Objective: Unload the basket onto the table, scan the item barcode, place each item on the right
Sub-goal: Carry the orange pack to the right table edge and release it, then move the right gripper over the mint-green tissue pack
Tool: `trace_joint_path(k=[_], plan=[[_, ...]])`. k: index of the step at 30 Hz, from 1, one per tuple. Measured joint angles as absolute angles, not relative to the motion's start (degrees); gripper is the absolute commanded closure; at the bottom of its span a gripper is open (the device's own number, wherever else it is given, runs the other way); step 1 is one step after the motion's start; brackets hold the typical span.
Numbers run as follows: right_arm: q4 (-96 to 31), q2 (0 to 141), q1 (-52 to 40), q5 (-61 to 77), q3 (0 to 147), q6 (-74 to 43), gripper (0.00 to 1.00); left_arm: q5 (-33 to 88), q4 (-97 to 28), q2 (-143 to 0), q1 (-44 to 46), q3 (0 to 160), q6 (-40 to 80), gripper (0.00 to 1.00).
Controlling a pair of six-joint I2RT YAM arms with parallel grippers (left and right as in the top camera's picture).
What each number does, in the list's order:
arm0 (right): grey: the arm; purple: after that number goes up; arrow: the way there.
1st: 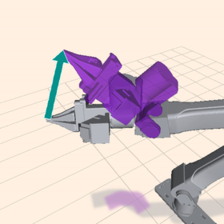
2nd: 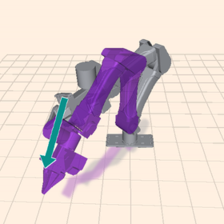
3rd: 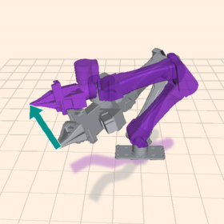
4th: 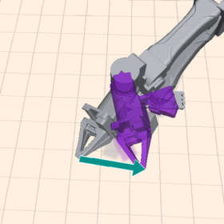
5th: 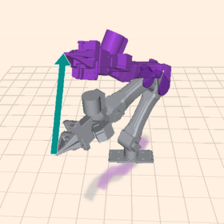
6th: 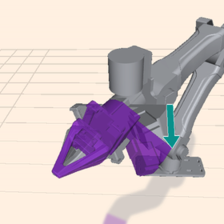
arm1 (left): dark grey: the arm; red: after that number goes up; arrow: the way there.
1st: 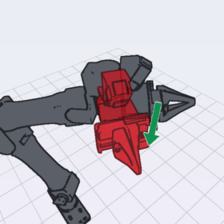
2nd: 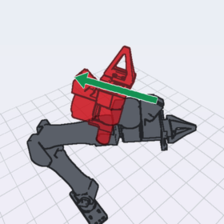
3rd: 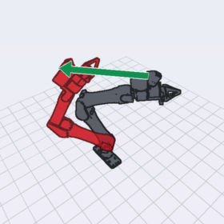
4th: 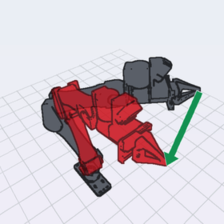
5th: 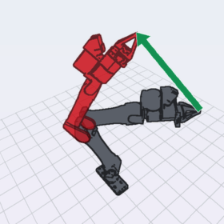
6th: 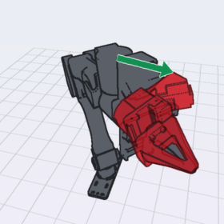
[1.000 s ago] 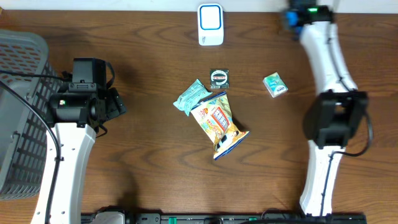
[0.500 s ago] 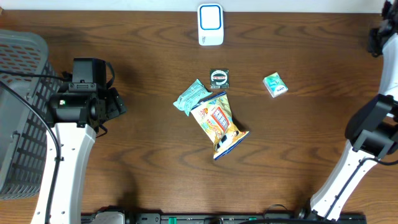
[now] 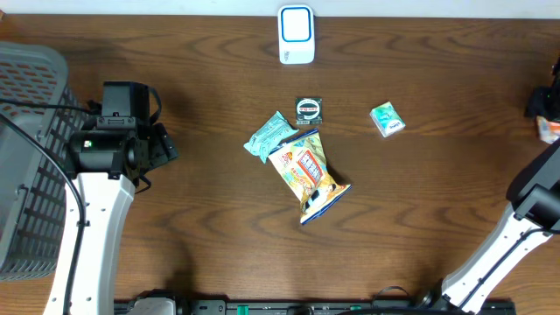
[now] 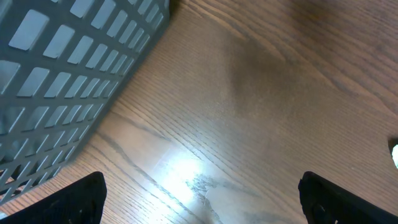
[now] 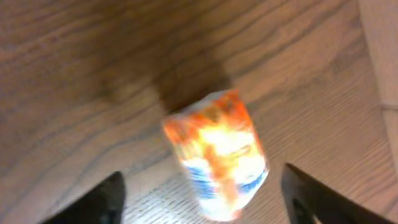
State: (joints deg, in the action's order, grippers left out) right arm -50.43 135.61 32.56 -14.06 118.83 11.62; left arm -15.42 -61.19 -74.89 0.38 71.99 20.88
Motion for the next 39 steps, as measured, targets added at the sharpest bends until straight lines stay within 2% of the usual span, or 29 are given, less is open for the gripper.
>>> trace_joint_path(k=[2,8,11,13,18,23,24,26,27,31,36,39], plan=[[-51.70,135.59,32.51,-13.34,119.07,10.52,0.01,-15.42,-61.19,-74.89,0.38,71.96,20.88,0.02],[-53.74,131.61,31.29,-2.13,119.17,8.97,0.01,-15.42,-61.17,-74.89,0.38,71.96,20.88,0.02],[-55.31,125.71,29.61,10.31,119.35,8.78,0.01,-15.40,-61.19,-74.89,0.38,71.99,20.88,0.02],[-56.64,120.09,27.31,26.79,121.01,8.43,0.01,-15.40,-61.19,-74.89,0.38,71.96,20.88,0.02],[-61.32,117.91,21.85,40.03,121.40,8.16,0.01,-15.42,-61.19,-74.89,0.38,71.99,20.88,0.02],[-66.87,120.36,14.35,38.30,117.23,7.95,0.02,-15.42,-61.19,-74.89,0.38,71.99,20.88,0.02],[-67.18,120.62,12.53,37.12,115.50,7.95,0.10,-15.42,-61.19,-74.89,0.38,71.99,20.88,0.02],[-67.09,121.12,8.43,33.32,112.14,7.99,0.16,-15.42,-61.19,-74.89,0.38,71.99,20.88,0.02],[-67.05,121.12,7.20,31.83,111.07,7.86,0.23,-15.40,-61.17,-74.89,0.38,71.96,20.88,0.02],[-66.50,121.25,0.08,20.45,106.28,6.31,0.32,-15.42,-61.19,-74.89,0.38,71.99,20.88,0.02],[-64.90,121.27,-6.31,4.80,103.57,1.50,0.30,-15.42,-61.19,-74.89,0.38,71.99,20.88,0.02],[-64.60,121.27,-9.58,-2.61,102.65,-1.23,0.13,-15.42,-61.19,-74.89,0.38,71.99,20.88,0.02]])
